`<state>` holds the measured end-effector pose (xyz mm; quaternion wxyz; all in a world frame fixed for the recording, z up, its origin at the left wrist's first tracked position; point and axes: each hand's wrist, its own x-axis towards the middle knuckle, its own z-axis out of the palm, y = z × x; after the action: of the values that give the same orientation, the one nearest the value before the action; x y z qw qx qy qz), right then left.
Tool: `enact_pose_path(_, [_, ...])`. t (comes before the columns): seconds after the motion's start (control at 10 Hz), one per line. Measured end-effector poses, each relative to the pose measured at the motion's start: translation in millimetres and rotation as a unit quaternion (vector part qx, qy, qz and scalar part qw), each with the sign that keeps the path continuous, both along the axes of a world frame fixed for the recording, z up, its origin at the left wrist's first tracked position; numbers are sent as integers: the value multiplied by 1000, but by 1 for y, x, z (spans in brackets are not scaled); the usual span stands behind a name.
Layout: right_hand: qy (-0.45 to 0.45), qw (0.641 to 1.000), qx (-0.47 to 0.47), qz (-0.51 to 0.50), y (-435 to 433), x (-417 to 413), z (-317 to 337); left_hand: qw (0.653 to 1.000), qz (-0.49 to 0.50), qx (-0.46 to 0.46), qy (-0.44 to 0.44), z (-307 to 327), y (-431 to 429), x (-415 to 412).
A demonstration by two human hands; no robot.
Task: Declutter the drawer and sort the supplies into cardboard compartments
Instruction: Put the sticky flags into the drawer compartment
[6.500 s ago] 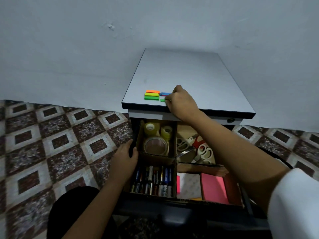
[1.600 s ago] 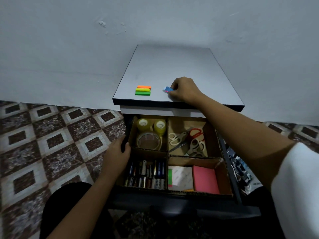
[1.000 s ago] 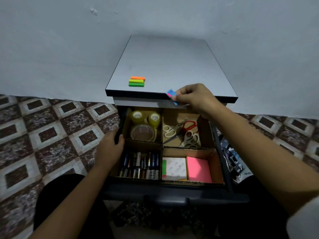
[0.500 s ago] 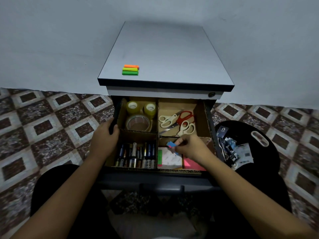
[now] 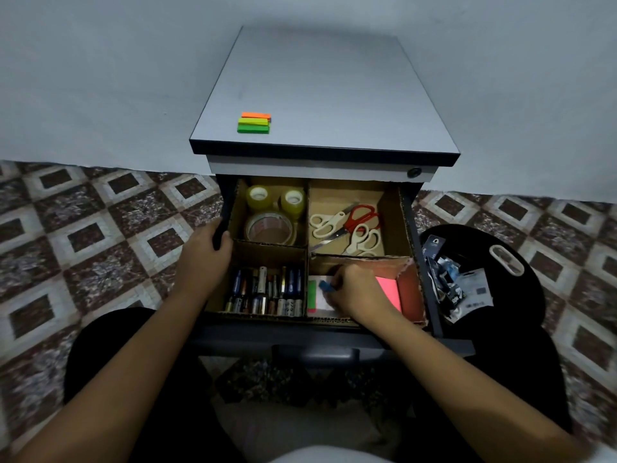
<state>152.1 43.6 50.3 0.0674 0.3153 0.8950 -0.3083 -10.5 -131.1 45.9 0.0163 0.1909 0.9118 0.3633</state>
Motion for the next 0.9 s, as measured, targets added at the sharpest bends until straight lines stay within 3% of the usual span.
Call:
enact_pose_path(0.5, [-4, 996, 84, 38, -4, 2, 0, 1000, -3, 3, -2, -1, -1, 0])
enact_pose_path(0.9, [-13, 997, 71, 9, -1, 1, -6, 1000, 2, 5, -4, 2, 0, 2])
